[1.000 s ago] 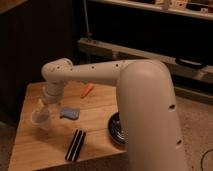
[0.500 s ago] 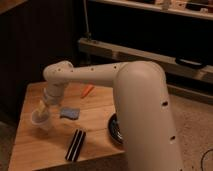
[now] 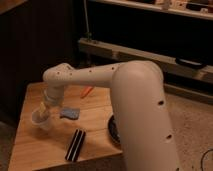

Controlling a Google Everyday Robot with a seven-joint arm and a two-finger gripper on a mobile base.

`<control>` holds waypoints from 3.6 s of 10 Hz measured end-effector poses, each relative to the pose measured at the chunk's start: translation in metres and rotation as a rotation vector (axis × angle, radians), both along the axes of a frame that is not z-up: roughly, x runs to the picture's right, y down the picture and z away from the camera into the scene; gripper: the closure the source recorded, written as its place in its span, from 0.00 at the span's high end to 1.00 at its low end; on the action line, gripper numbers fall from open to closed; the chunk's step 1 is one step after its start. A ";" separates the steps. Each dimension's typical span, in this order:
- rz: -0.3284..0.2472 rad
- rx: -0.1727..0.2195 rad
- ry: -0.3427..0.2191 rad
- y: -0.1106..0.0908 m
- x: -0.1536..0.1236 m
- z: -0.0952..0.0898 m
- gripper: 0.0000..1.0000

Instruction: Place the ceramic cup in the ceramic bowl

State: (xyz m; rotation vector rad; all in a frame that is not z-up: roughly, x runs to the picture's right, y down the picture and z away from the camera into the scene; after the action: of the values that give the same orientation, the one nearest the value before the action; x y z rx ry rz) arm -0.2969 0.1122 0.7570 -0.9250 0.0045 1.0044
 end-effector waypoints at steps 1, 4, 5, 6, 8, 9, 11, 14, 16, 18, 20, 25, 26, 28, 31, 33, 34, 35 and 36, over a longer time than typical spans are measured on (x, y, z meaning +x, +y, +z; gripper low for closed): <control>-0.001 0.011 0.010 0.002 0.000 0.002 0.65; -0.005 0.029 0.037 0.005 0.000 0.007 0.65; -0.005 0.031 0.046 0.006 0.001 0.010 0.65; -0.005 0.034 0.056 0.006 0.002 0.012 0.63; -0.002 0.033 0.070 0.007 0.003 0.015 0.47; 0.001 0.031 0.077 0.006 0.004 0.017 0.39; 0.003 0.030 0.087 0.006 0.005 0.018 0.37; -0.005 0.023 0.112 0.006 0.008 0.021 0.34; -0.020 0.032 0.150 0.003 0.016 0.019 0.18; -0.018 0.054 0.187 -0.012 0.040 0.005 0.01; 0.018 0.066 0.214 -0.033 0.080 -0.019 0.00; 0.208 0.043 0.294 -0.076 0.229 -0.051 0.00; 0.243 0.036 0.309 -0.078 0.252 -0.053 0.00; 0.334 0.013 0.349 -0.075 0.309 -0.059 0.00; 0.470 -0.052 0.415 -0.051 0.387 -0.062 0.00; 0.506 -0.102 0.433 -0.028 0.405 -0.049 0.00; 0.529 -0.144 0.445 -0.008 0.419 -0.041 0.00; 0.538 -0.168 0.458 0.005 0.428 -0.036 0.02; 0.541 -0.188 0.468 0.014 0.431 -0.031 0.09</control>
State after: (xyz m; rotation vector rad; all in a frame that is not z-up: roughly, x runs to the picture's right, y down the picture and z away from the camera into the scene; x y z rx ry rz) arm 0.1345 0.1263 0.7261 -0.8577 0.2572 1.7329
